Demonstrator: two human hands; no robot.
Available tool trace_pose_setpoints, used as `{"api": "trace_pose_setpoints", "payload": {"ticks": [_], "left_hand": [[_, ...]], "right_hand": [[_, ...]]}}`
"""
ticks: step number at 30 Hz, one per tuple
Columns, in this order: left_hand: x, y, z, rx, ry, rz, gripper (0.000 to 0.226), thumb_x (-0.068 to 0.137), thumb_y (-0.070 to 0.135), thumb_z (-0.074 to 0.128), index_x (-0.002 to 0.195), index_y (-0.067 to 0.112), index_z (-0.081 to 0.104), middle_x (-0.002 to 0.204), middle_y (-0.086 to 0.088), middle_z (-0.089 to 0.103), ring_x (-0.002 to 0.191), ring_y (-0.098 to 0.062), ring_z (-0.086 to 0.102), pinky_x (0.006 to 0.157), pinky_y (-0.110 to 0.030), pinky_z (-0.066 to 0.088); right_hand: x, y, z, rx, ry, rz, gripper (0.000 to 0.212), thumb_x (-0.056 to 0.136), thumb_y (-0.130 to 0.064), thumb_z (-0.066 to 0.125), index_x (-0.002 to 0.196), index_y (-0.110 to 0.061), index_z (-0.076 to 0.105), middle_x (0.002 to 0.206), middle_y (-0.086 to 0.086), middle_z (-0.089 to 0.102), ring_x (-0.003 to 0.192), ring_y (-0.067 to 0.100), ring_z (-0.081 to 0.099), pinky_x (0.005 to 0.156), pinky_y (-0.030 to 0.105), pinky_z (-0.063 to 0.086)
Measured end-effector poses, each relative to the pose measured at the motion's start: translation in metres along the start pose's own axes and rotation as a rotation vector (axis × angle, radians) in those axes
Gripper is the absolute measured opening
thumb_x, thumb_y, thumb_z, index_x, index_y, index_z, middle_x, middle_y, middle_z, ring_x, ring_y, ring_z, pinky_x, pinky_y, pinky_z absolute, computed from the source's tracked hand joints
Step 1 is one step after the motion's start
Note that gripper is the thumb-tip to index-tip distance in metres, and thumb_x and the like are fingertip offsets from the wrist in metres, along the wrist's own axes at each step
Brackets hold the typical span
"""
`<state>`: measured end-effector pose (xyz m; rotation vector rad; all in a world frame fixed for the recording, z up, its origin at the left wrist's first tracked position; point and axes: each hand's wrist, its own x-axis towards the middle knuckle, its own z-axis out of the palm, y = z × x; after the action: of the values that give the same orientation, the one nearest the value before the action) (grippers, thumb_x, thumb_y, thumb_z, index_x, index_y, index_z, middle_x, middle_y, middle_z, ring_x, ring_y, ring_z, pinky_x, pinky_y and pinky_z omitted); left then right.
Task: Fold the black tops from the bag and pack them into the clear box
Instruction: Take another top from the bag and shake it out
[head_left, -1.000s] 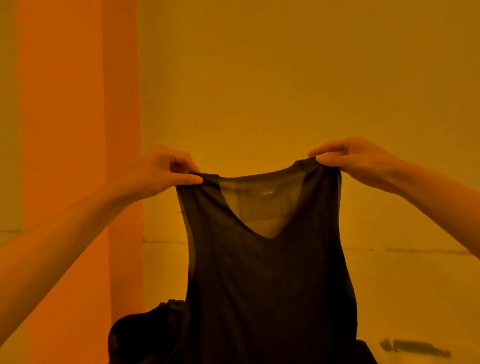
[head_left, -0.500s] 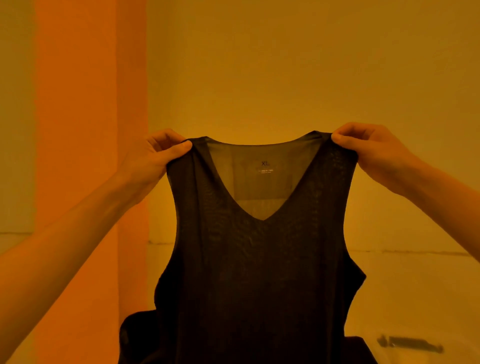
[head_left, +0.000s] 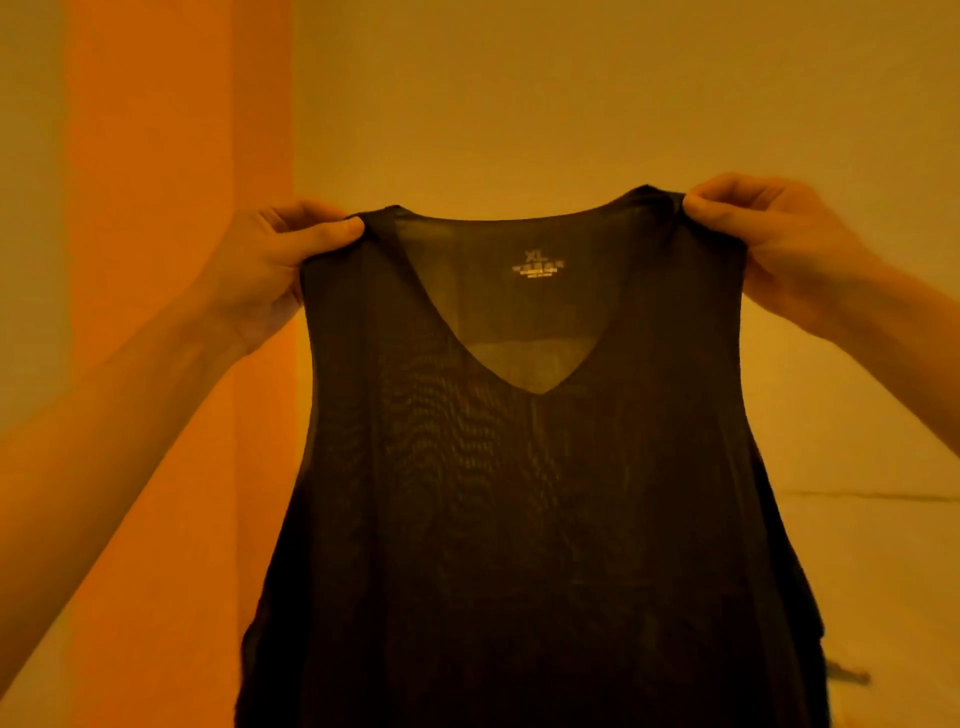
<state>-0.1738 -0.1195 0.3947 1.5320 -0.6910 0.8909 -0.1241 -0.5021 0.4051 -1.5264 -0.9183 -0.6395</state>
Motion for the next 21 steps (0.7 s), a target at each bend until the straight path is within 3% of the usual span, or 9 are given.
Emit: {"api": "trace_pose_setpoints", "payload": {"ticks": [4, 8, 10, 15, 18, 21], "left_hand": [[0.000, -0.057, 0.005, 0.168, -0.071, -0.118, 0.004, 0.074, 0.027, 0.075, 0.071, 0.024, 0.076, 0.071, 0.007, 0.069, 0.071, -0.009, 0.064, 0.065, -0.022, 0.048], [-0.007, -0.152, 0.011, 0.353, -0.147, -0.274, 0.017, 0.072, 0.043, 0.077, 0.078, 0.027, 0.077, 0.074, 0.007, 0.067, 0.074, -0.011, 0.059, 0.063, -0.026, 0.043], [-0.016, -0.212, 0.020, 0.399, -0.152, -0.354, 0.013, 0.078, 0.038, 0.078, 0.078, 0.026, 0.075, 0.068, 0.007, 0.064, 0.069, -0.009, 0.058, 0.060, -0.023, 0.045], [-0.050, -0.369, 0.047, 0.513, -0.161, -0.489, 0.006, 0.090, 0.025, 0.076, 0.085, 0.023, 0.074, 0.066, 0.006, 0.058, 0.059, -0.002, 0.051, 0.059, -0.016, 0.042], [-0.069, -0.453, 0.062, 0.561, -0.165, -0.527, 0.007, 0.093, 0.022, 0.073, 0.093, 0.016, 0.073, 0.070, 0.002, 0.054, 0.061, -0.005, 0.048, 0.062, -0.016, 0.040], [-0.084, -0.520, 0.075, 0.658, -0.205, -0.533, 0.013, 0.093, 0.023, 0.074, 0.095, 0.011, 0.074, 0.070, 0.003, 0.056, 0.062, -0.006, 0.051, 0.062, -0.018, 0.041]], "right_hand": [[0.003, 0.071, 0.003, -0.192, -0.095, 0.142, 0.015, 0.092, -0.027, 0.065, 0.093, -0.014, 0.071, 0.084, -0.002, 0.067, 0.083, 0.007, 0.063, 0.075, 0.019, 0.048], [-0.003, 0.172, 0.008, -0.372, -0.153, 0.279, 0.018, 0.095, -0.030, 0.065, 0.098, -0.015, 0.074, 0.093, 0.011, 0.068, 0.091, 0.016, 0.061, 0.086, 0.033, 0.047], [-0.011, 0.231, 0.013, -0.468, -0.153, 0.311, 0.015, 0.094, -0.033, 0.067, 0.096, -0.021, 0.076, 0.084, 0.016, 0.063, 0.080, 0.019, 0.056, 0.076, 0.034, 0.044], [-0.048, 0.383, 0.032, -0.725, -0.207, 0.361, 0.013, 0.097, -0.026, 0.066, 0.098, -0.016, 0.074, 0.064, 0.000, 0.056, 0.057, 0.009, 0.047, 0.057, 0.022, 0.034], [-0.066, 0.463, 0.035, -0.828, -0.199, 0.421, 0.015, 0.096, -0.025, 0.067, 0.098, -0.013, 0.074, 0.064, -0.005, 0.056, 0.059, 0.004, 0.051, 0.057, 0.018, 0.034], [-0.078, 0.522, 0.034, -0.920, -0.212, 0.458, 0.019, 0.095, -0.029, 0.067, 0.098, -0.011, 0.075, 0.067, 0.000, 0.059, 0.065, 0.017, 0.058, 0.064, 0.027, 0.040]]}}
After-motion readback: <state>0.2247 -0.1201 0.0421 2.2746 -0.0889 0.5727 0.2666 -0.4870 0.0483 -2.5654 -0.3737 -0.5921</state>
